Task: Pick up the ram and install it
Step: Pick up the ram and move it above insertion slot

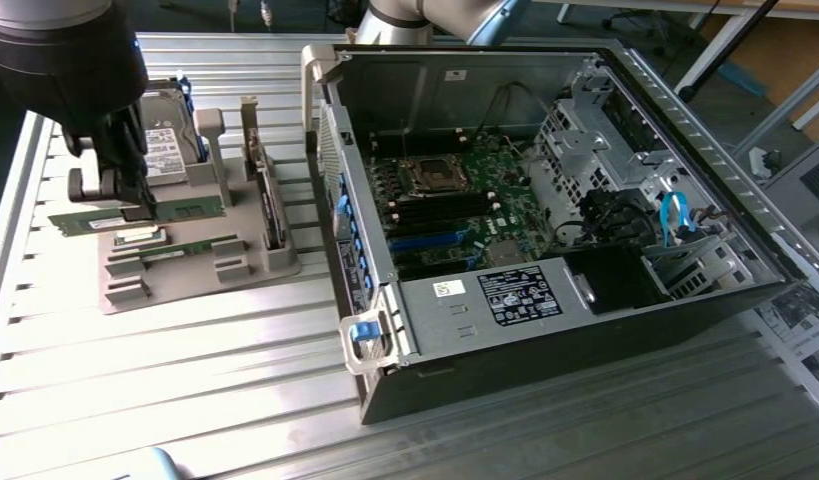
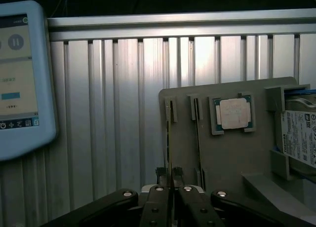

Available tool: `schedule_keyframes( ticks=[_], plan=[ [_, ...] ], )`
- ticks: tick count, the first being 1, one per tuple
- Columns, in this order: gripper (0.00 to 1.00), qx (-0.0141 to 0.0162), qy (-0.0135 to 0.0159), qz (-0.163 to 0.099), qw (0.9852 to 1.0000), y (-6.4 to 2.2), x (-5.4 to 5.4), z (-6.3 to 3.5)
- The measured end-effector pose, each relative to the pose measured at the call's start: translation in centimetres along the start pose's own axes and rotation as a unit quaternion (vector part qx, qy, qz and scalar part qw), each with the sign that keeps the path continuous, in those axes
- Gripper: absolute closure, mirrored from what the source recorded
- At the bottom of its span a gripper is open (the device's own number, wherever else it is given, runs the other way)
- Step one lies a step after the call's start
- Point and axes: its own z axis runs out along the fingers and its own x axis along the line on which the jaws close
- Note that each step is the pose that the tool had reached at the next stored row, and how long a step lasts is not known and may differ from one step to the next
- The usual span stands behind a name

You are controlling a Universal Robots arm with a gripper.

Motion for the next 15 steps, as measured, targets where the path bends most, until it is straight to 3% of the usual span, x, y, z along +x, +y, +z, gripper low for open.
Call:
schedule_keyframes(
  ticks=[15],
  plan=[
    [0.86, -0.0001, 0.0034, 0.001, 1.0000, 0.00, 0.02, -0.33]
  ],
)
